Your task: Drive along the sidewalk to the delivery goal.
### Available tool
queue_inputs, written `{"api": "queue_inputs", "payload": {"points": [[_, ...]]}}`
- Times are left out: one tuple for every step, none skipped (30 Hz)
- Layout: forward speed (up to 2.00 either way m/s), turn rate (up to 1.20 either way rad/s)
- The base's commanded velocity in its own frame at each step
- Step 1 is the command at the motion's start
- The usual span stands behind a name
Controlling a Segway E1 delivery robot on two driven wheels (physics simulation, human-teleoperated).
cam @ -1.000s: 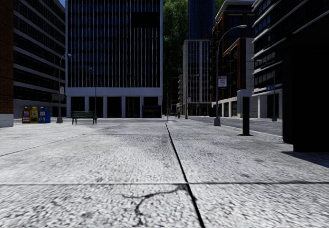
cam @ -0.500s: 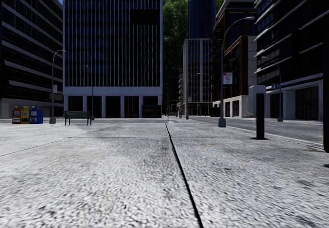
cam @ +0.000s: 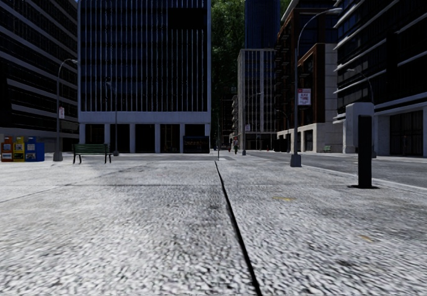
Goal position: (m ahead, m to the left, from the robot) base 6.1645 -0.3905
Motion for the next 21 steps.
{"api": "queue_inputs", "payload": {"points": [[2.00, 0.00], [2.00, 0.00], [2.00, 0.00], [2.00, 0.00], [2.00, 0.00], [2.00, 0.00], [2.00, 0.00], [2.00, 0.00], [2.00, 0.00], [2.00, 0.00], [2.00, 0.00], [2.00, 0.00], [2.00, 0.00], [2.00, 0.00], [2.00, 0.00], [2.00, 0.00], [2.00, 0.00], [2.00, 0.00], [2.00, 0.00], [2.00, 0.00], [2.00, 0.00]]}}
